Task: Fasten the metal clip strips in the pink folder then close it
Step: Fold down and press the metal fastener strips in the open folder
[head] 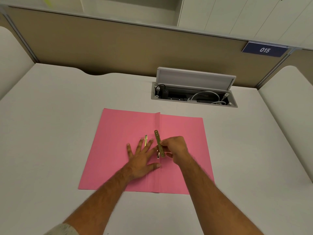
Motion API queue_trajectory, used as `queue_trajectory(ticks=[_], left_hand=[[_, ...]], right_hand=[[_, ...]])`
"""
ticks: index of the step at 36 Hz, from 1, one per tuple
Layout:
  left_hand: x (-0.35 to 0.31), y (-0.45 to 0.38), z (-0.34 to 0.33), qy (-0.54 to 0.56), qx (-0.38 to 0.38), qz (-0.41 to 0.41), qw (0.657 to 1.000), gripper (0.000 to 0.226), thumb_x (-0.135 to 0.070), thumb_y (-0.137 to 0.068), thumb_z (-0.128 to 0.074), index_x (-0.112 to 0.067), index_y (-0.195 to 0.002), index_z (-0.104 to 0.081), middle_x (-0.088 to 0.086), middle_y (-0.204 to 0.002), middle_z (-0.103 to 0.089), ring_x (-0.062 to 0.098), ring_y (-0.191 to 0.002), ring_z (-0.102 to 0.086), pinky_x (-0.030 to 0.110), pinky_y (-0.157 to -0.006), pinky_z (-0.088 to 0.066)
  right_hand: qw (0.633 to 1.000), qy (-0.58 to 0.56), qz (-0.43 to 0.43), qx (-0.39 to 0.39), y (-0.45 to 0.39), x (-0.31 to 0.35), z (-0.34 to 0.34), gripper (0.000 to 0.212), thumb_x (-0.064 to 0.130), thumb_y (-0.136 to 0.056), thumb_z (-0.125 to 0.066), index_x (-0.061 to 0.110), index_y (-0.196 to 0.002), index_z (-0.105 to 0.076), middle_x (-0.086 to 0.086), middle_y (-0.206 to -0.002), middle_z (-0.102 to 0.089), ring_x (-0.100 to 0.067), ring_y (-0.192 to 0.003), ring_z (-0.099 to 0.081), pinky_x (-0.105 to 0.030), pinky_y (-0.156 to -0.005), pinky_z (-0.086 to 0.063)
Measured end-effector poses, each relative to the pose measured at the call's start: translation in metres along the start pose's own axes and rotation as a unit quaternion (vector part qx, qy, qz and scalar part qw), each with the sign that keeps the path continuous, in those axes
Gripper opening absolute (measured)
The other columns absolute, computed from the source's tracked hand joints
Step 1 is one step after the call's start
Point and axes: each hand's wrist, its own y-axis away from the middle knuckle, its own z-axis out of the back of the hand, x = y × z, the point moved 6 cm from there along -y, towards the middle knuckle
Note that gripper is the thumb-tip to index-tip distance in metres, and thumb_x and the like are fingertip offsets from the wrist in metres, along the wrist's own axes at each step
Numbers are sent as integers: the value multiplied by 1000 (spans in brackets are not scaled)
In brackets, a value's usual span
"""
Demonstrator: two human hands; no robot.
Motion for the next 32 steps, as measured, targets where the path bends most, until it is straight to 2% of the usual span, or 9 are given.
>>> queue_trajectory(ticks=[5, 8, 11, 13, 18, 23, 28, 32], left_hand=[[-12, 8, 8, 39, -48, 17, 998, 62, -74, -93, -20, -54, -152, -20, -7, -169, 10, 22, -154, 21, 68, -108, 26], [-19, 15, 12, 62, -81, 33, 994, 55, -63, -99, -18, -50, -151, -32, -2, -170, 5, 24, -156, 13, 66, -115, 21], [-24, 17, 13, 74, -97, 49, 991, 46, -50, -105, -24, -44, -148, -42, 0, -170, -3, 28, -156, 9, 67, -116, 18], [-26, 16, 13, 70, -99, 55, 991, 44, -45, -107, -26, -40, -147, -44, 1, -170, -7, 29, -157, 7, 68, -116, 16], [-27, 11, 14, 55, -105, 80, 990, 45, -42, -107, -26, -32, -144, -48, 5, -170, -8, 30, -157, 3, 71, -116, 11], [-28, 7, 14, 60, -106, 102, 987, 44, -40, -106, -28, -25, -139, -53, 7, -169, -11, 31, -157, 2, 73, -114, 10], [-29, 3, 14, 49, -92, 113, 988, 42, -37, -106, -30, -24, -140, -53, 9, -169, -9, 33, -156, 3, 75, -113, 8], [-29, 3, 14, 47, -86, 115, 989, 42, -34, -107, -31, -22, -141, -52, 10, -170, -6, 32, -156, 5, 76, -113, 7]], right_hand=[[999, -16, -22, 26, 3, 1, -4, 9, 1, -78, -69, -2, -85, -74, -11, -70, -72, -22, -56, -65, -30, -61, -44], [999, -24, -28, 36, 4, 2, -6, 8, 0, -78, -69, 0, -83, -75, -10, -69, -71, -21, -57, -63, -31, -63, -43], [998, -24, -32, 43, 4, 3, -7, 11, 0, -78, -70, -2, -88, -76, -6, -64, -71, -16, -51, -64, -28, -58, -46], [998, -25, -35, 45, 4, 3, -8, 12, 0, -78, -71, -2, -89, -75, -4, -61, -71, -14, -47, -64, -27, -56, -45], [997, -33, -38, 54, 3, 3, -10, 17, 2, -78, -70, -3, -94, -75, -5, -65, -71, -16, -54, -64, -33, -69, -42], [997, -33, -37, 54, 2, 3, -9, 19, 0, -78, -70, -5, -95, -75, -7, -68, -72, -14, -51, -64, -30, -62, -42], [998, -35, -31, 49, -1, 2, -9, 19, 1, -75, -71, -4, -93, -76, -9, -73, -73, -21, -63, -66, -32, -66, -43], [998, -30, -24, 43, -4, 0, -10, 14, 1, -75, -72, -1, -88, -78, -6, -69, -73, -21, -64, -65, -31, -63, -44]])
